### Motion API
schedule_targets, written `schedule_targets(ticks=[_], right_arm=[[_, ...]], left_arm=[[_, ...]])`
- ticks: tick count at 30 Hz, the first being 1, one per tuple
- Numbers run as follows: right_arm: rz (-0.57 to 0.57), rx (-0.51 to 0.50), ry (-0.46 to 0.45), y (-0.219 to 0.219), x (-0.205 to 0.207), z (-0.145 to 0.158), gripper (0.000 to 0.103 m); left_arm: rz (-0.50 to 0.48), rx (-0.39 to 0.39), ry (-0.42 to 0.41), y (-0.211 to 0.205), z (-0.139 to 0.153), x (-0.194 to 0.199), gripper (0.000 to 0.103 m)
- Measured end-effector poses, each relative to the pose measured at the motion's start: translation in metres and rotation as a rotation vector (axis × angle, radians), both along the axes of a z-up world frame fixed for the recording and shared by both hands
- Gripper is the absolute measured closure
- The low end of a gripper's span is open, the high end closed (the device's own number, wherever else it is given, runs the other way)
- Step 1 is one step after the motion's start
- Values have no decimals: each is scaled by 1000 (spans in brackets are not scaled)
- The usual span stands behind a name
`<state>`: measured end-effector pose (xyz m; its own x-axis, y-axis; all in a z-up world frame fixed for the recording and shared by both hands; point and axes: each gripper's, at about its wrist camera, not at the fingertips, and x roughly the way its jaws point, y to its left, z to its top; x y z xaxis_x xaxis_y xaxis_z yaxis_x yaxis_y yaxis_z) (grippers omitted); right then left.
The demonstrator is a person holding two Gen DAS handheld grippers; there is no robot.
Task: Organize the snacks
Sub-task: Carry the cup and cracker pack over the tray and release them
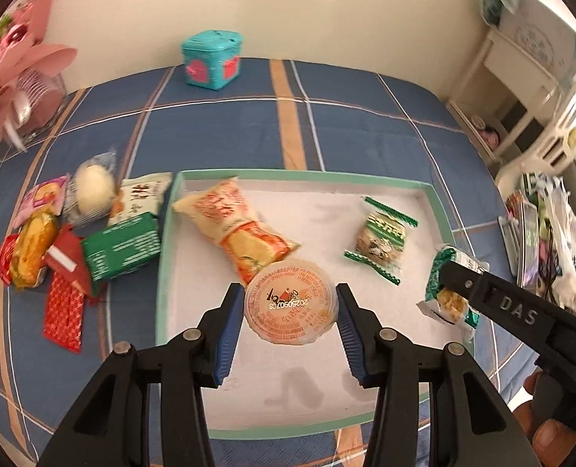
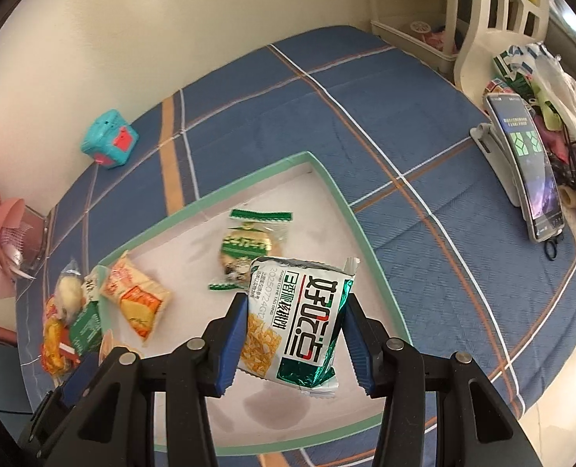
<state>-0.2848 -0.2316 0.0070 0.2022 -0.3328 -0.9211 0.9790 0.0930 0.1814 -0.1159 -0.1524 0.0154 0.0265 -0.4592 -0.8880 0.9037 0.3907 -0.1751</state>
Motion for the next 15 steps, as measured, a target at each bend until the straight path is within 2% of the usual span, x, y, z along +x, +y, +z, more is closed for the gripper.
schedule_targets(ticks=[15], right_arm=[[-1, 41, 37, -14, -3, -30, 52]], left_arm=[[-40, 14, -4, -22, -23, -11, 54]])
